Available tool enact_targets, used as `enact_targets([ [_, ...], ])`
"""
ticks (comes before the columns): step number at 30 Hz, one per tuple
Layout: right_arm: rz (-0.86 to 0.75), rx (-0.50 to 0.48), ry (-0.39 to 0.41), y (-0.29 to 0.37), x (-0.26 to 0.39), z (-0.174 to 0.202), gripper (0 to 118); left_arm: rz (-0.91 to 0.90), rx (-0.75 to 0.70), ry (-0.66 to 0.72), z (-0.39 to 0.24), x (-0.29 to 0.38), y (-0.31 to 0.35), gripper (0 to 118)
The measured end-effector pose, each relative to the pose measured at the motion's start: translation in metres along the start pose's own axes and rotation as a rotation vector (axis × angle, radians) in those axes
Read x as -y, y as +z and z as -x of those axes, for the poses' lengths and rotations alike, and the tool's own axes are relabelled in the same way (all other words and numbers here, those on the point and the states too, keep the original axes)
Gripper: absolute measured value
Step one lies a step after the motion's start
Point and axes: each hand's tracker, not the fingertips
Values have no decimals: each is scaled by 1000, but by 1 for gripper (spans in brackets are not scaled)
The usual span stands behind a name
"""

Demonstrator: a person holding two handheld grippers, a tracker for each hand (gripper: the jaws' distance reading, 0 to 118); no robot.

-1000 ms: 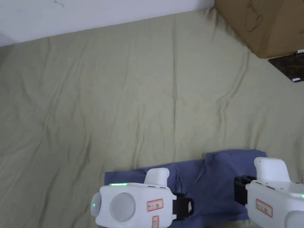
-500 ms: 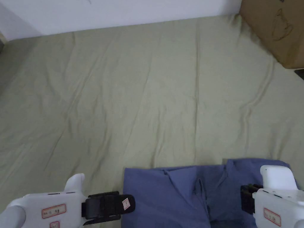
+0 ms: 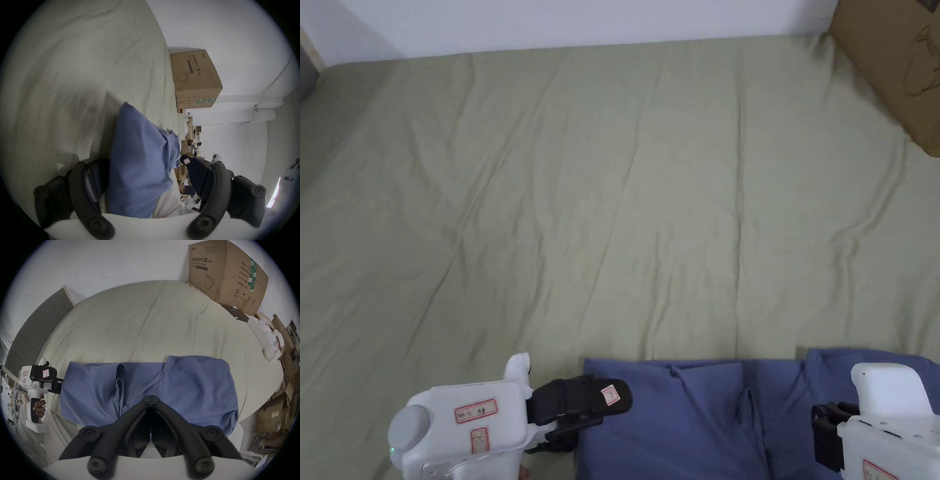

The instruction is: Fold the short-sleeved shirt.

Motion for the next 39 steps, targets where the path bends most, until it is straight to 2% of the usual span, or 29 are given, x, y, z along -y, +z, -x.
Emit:
enact_targets([
  [1, 4, 0, 3, -1, 0, 1, 0, 3, -18, -19, 3, 0, 1, 86],
  [2, 8, -2, 7, -2, 1, 2, 0, 30, -57, -39, 3, 0, -3, 64],
  [3, 11, -2, 11, -2, 1, 3, 0, 66, -135, -54, 3, 1, -10, 33],
  [4, 15, -4, 16, -3, 1, 4, 0, 86, -156, -63, 6, 3, -15, 11],
  [7, 21, -4, 22, -4, 2, 5, 0, 46, -22, -12, 1, 4, -4, 10],
  [12, 21, 7, 15, -5, 1, 5, 0, 66, -99, -134, -15, -10, 25, 9],
  [15, 17, 3, 11, -5, 0, 5, 0, 44, -187, -174, -8, -24, 55, 9],
  [27, 16, -7, -8, -6, 2, 2, 0, -90, -582, -122, -11, -52, 195, 9],
  [32, 13, -13, -18, -6, 3, -1, 0, -113, -585, -98, -25, -38, 196, 9],
  [35, 8, -17, -22, -4, 3, -3, 0, -130, -736, -15, -45, -36, 178, 9],
  [39, -12, -4, -26, 1, 3, -10, 0, -141, -722, -76, -92, -36, 165, 9],
])
